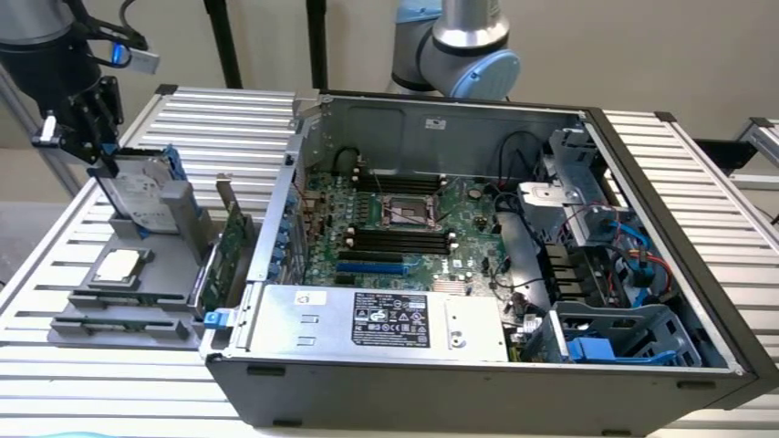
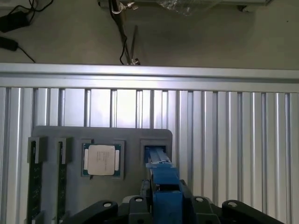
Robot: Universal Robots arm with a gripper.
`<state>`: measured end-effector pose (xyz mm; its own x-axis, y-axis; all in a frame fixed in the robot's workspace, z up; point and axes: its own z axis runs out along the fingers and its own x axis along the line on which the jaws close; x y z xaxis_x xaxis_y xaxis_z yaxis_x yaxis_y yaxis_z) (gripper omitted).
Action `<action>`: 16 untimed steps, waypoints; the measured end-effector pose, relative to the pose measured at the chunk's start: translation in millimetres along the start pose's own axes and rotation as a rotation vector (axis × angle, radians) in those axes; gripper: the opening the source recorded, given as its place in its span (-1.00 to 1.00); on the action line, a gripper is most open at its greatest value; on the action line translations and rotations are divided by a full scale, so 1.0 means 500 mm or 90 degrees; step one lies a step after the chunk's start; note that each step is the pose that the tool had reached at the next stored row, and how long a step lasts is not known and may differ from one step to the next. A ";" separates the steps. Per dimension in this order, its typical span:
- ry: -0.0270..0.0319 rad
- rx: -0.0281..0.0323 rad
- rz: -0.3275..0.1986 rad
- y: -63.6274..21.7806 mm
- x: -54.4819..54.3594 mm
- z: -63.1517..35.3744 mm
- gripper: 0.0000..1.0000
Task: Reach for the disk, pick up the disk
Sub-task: 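Pick up the disk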
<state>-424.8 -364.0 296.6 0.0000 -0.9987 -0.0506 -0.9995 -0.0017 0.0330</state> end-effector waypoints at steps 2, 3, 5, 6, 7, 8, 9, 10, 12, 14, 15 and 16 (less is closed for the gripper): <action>-0.0004 0.0003 0.000 0.000 0.003 0.000 -0.33; -0.0007 0.0006 0.000 0.000 0.003 0.000 -0.33; -0.0025 0.0015 0.000 0.000 0.005 0.000 -0.34; -0.0039 0.0016 0.000 0.000 0.006 0.000 -0.34; -0.0054 0.0016 0.000 0.000 0.007 0.000 -0.34; -0.0065 0.0017 0.000 0.000 0.008 0.000 -0.34; -0.0069 0.0022 0.000 0.000 0.008 -0.001 -0.34; -0.0072 0.0026 0.000 0.000 0.008 -0.001 -0.34; -0.0075 0.0028 0.000 0.000 0.008 0.000 -0.34; -0.0075 0.0028 0.000 0.000 0.008 0.000 -0.34; -0.0075 0.0028 0.000 0.000 0.008 0.000 -0.34; -0.0075 0.0028 0.000 0.000 0.008 0.000 -0.34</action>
<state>-424.8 -367.9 296.6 0.0003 -0.9981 -0.0624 -0.9996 -0.0020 0.0286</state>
